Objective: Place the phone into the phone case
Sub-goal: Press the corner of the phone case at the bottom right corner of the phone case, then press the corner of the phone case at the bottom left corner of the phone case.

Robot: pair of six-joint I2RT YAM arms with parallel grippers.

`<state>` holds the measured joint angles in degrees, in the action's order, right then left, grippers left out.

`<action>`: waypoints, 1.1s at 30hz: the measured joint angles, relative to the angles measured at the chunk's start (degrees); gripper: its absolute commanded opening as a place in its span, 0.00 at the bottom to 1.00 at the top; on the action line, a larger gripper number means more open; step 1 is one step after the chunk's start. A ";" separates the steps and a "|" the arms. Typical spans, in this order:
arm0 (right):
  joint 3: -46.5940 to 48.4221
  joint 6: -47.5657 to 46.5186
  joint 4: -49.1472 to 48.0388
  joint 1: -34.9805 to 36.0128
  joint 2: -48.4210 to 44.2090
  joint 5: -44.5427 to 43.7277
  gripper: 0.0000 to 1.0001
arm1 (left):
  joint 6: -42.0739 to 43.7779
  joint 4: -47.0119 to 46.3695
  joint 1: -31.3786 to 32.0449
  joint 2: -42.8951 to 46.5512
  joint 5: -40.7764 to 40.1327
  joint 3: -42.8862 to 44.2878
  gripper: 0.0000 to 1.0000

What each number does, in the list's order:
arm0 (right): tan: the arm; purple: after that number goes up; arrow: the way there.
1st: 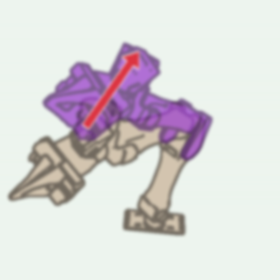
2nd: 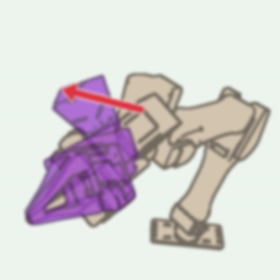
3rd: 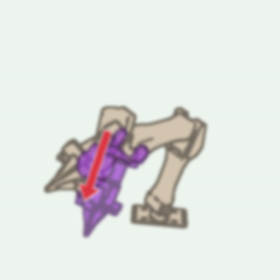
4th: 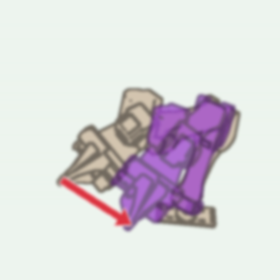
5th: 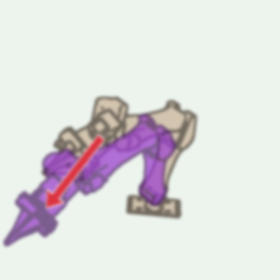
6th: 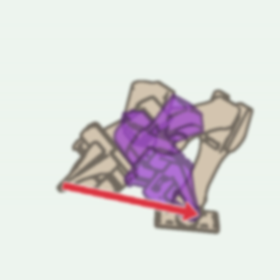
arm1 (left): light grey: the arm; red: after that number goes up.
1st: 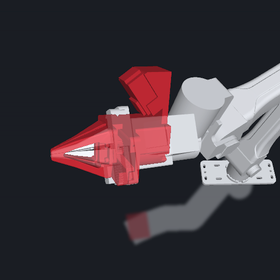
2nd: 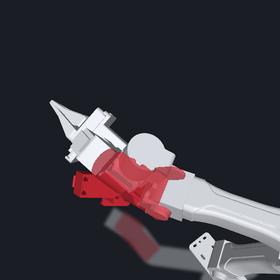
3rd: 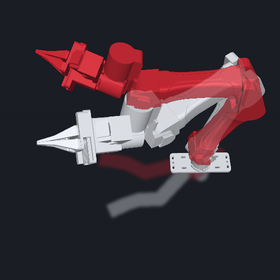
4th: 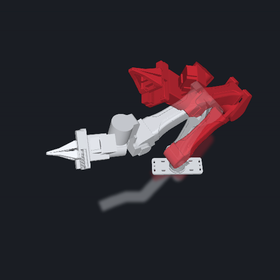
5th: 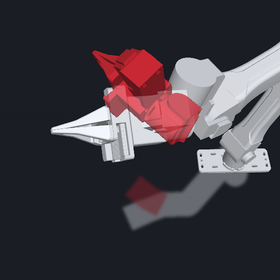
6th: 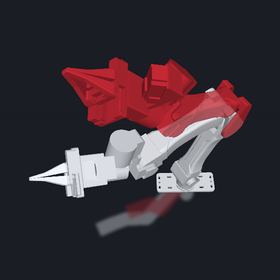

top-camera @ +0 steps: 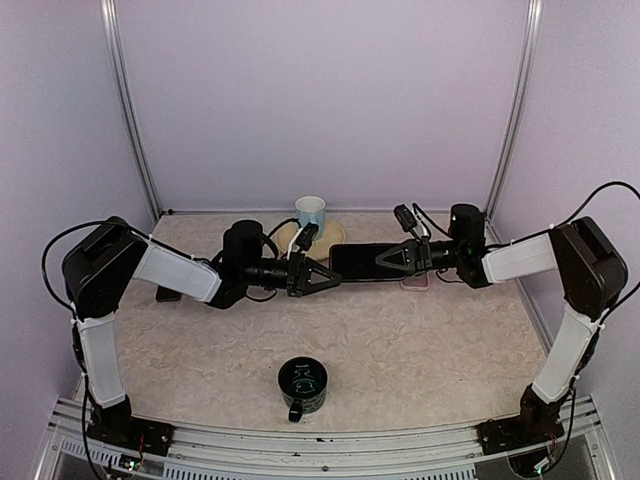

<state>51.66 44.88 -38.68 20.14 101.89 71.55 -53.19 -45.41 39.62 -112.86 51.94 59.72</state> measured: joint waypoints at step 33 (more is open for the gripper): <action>-1.86 4.39 -5.99 -0.87 1.03 0.39 0.00 | 11.54 16.61 -0.26 5.70 -5.73 6.08 0.65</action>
<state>49.80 49.28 -44.66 19.27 102.91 71.94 -41.65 -28.80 39.35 -107.15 46.22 65.80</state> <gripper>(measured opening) 0.096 0.654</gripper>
